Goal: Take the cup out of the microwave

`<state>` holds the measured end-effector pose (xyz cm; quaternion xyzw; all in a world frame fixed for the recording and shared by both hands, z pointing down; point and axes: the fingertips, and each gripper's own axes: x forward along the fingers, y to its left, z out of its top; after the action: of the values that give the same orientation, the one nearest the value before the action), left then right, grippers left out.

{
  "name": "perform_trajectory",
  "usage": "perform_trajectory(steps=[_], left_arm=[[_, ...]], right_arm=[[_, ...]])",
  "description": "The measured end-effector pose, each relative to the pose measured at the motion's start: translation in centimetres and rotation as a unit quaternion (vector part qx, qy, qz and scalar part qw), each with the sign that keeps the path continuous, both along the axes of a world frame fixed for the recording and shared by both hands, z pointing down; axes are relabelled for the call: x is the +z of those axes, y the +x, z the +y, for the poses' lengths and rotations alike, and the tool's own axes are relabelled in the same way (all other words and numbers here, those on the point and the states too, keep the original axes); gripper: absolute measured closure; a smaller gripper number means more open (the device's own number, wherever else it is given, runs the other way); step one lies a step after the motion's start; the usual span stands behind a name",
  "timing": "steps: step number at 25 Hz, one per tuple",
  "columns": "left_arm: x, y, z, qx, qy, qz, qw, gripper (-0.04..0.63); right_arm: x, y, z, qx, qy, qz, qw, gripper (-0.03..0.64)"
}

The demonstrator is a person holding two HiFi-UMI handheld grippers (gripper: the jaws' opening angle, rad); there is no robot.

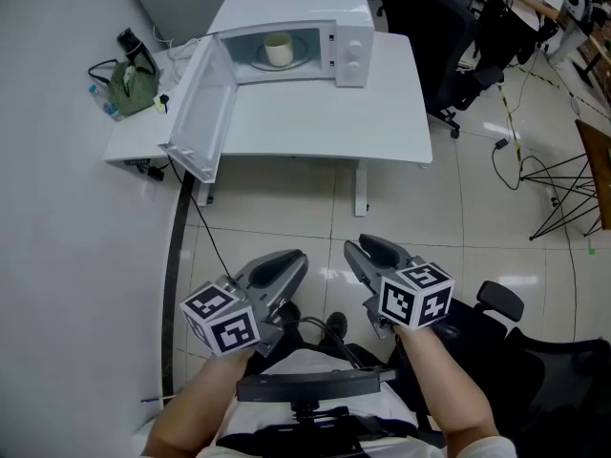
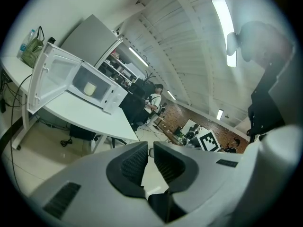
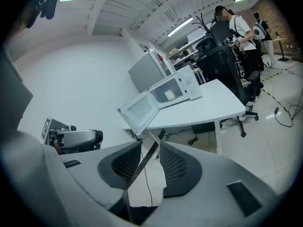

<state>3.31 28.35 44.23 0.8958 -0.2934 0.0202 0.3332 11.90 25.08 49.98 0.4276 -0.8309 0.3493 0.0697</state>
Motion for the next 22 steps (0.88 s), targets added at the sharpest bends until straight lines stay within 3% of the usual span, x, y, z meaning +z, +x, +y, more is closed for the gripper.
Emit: perform_trajectory(steps=[8, 15, 22], left_arm=[[1.3, -4.4, -10.2, 0.012, 0.001, 0.004, 0.9999, 0.549], [0.6, -8.5, -20.3, 0.052, 0.006, 0.006, 0.9986, 0.549], [0.2, -10.8, -26.0, 0.088, 0.013, 0.009, 0.9960, 0.549]], right_arm=[[0.6, -4.7, -9.4, 0.014, 0.007, 0.019, 1.000, 0.466], [-0.2, -9.8, -19.3, 0.045, 0.000, 0.046, 0.998, 0.466], [-0.6, -13.4, -26.0, 0.065, 0.009, 0.077, 0.995, 0.468]])
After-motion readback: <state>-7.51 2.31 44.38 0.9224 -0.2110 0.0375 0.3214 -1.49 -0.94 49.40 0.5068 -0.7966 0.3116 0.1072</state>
